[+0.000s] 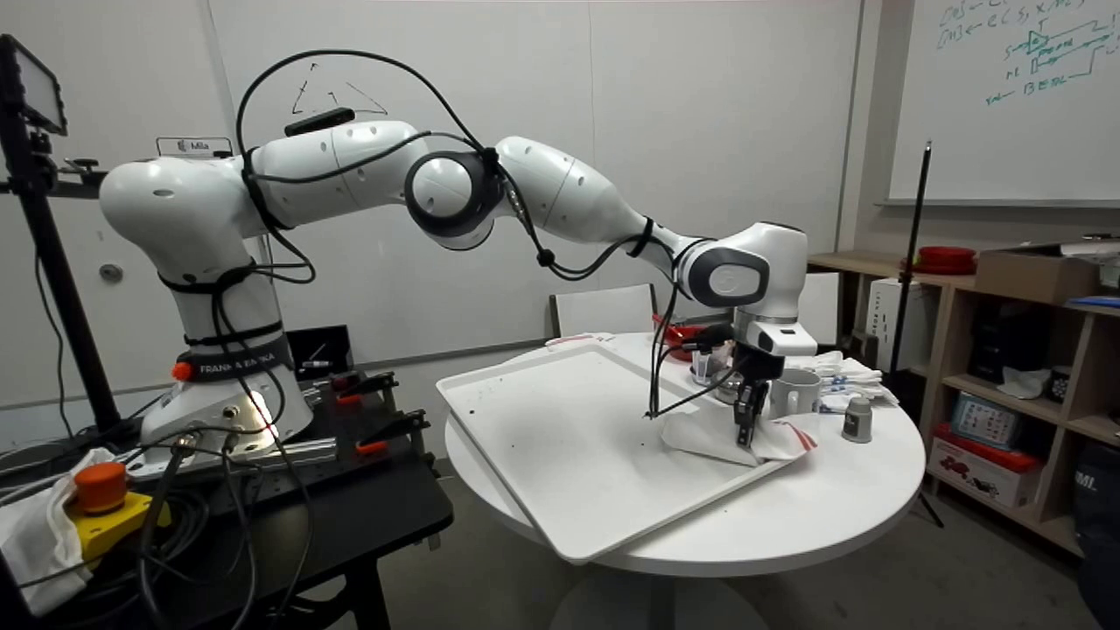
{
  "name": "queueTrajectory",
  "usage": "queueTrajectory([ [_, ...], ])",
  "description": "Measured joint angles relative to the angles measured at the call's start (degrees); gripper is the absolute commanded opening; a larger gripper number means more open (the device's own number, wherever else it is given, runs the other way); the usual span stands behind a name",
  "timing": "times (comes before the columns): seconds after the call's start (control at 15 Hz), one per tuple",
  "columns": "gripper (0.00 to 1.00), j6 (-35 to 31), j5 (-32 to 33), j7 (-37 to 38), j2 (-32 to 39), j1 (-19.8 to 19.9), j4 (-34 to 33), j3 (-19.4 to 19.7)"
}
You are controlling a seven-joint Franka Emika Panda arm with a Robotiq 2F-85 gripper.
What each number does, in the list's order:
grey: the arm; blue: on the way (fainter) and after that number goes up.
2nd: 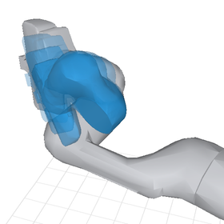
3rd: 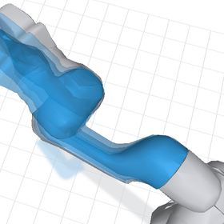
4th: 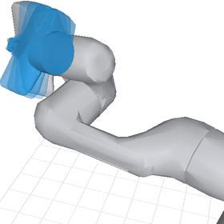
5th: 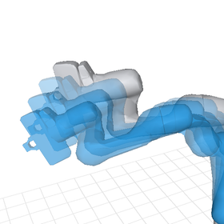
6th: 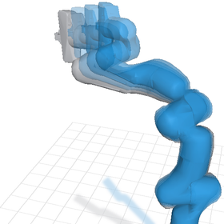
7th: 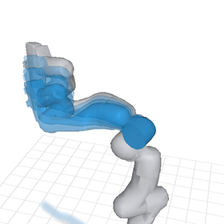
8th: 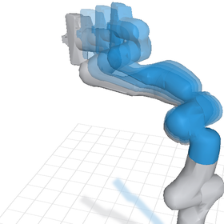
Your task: Use the white towel to wipe the tray
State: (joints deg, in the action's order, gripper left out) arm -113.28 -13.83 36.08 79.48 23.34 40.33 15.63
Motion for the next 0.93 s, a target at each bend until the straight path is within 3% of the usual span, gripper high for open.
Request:
queueTrajectory([
  [0.53, 0.02, -5.0, 0.0, -7.8, -0.6, -3.5, 1.4, -1.4],
  [0.93, 0.02, -15.4, 0.0, -17.6, -5.7, -8.5, 12.1, -2.3],
])
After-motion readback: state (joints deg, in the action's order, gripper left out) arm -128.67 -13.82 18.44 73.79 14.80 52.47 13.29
